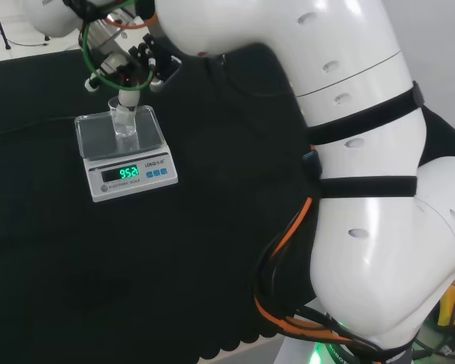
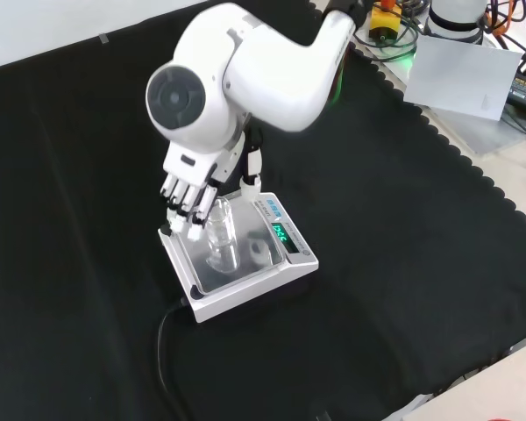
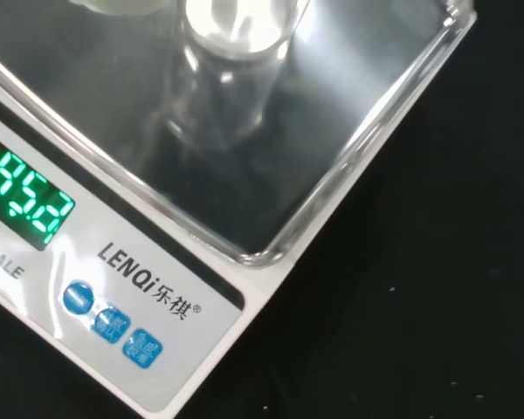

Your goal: Put the beaker on the electronic balance.

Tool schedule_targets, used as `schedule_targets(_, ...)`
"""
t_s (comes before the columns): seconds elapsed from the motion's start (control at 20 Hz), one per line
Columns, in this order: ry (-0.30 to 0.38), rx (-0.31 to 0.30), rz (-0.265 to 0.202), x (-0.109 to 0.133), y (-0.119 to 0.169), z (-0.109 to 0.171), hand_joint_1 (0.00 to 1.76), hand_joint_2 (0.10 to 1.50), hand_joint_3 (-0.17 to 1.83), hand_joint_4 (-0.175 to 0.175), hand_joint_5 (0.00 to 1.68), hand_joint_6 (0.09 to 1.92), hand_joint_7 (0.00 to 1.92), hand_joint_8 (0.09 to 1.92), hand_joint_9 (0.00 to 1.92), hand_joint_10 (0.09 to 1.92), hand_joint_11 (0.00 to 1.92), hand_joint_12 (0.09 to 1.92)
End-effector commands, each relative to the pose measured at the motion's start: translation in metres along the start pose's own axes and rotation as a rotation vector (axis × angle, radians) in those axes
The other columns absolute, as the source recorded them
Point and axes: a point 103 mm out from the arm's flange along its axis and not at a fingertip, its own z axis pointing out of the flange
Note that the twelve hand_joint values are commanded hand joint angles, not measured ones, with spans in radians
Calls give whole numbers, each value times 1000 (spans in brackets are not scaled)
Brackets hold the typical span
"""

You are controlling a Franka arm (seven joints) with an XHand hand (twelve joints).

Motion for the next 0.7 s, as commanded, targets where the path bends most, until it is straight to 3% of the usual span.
schedule_targets(0.05, 15, -117, 33, -15, -43, -30, 732, 900, -175, 64, 0, 87, 61, 87, 0, 779, 11, 1501)
schedule_targets(0.1, 27, -150, 37, -16, -49, -34, 738, 909, -175, 49, 35, 87, 111, 122, 54, 838, 53, 1501)
schedule_targets(0.2, 45, -248, 58, -21, -71, -51, 811, 997, -175, -12, 310, 111, 359, 475, 418, 860, 282, 1442)
schedule_targets(0.25, 52, -294, 74, -23, -82, -56, 852, 1056, -175, -35, 458, 293, 508, 623, 609, 843, 427, 1401)
schedule_targets(0.4, 48, -323, 105, -27, -99, -59, 939, 1174, -175, -79, 670, 781, 868, 817, 984, 835, 738, 1299)
schedule_targets(0.5, 45, -331, 126, -29, -110, -55, 1010, 1207, -104, -47, 787, 1084, 1059, 859, 1155, 859, 919, 1241)
schedule_targets(0.7, 50, -316, 160, -33, -133, -36, 1052, 1212, -52, -49, 839, 1221, 1152, 874, 1238, 873, 1025, 1202)
